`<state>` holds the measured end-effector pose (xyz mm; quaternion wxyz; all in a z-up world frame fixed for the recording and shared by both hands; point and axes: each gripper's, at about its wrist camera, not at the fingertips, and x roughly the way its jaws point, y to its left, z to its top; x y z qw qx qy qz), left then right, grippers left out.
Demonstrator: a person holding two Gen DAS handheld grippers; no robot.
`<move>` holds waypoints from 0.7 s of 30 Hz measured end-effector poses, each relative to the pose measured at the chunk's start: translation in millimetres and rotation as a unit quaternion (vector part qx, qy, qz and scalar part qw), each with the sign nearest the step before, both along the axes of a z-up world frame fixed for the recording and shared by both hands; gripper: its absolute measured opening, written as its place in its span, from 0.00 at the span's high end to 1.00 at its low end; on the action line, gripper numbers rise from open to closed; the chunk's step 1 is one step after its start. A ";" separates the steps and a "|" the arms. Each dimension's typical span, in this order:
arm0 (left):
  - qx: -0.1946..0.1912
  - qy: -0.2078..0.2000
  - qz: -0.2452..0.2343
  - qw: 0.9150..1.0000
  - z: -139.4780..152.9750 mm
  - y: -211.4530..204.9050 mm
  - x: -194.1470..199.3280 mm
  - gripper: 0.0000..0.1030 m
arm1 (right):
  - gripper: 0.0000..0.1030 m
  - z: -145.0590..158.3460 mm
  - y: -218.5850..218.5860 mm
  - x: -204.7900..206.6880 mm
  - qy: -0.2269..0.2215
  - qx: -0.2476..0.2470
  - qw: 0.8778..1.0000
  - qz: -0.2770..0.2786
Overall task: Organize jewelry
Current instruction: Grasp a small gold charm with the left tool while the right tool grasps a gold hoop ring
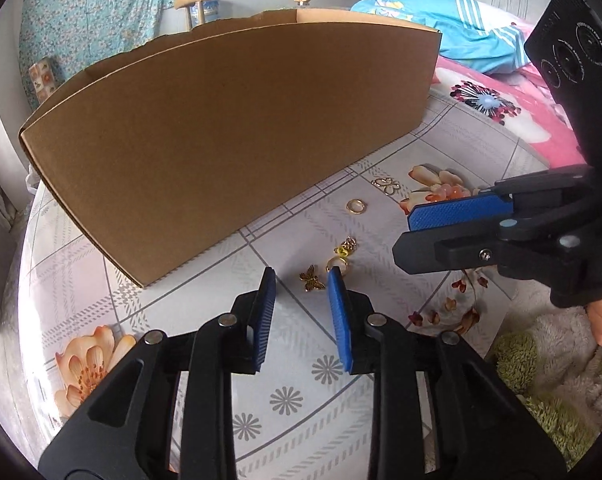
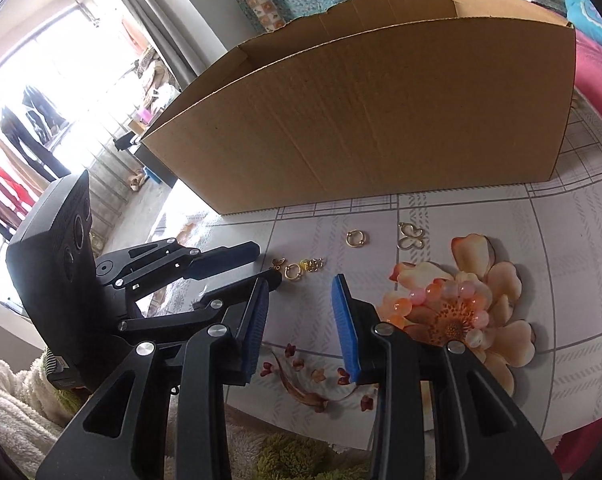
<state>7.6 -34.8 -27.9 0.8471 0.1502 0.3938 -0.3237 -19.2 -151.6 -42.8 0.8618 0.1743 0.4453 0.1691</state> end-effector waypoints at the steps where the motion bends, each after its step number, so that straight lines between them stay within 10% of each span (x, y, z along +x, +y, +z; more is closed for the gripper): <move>1: 0.001 -0.002 -0.004 1.000 0.0 -0.5 0.2 0.80 | 0.68 -0.6 -1.3 0.6 0.000 0.000 1.000 0.000; 21: -0.014 0.005 0.026 1.000 0.1 9.4 -1.2 0.95 | 0.68 2.2 8.8 -1.7 -0.016 -0.029 0.999 0.016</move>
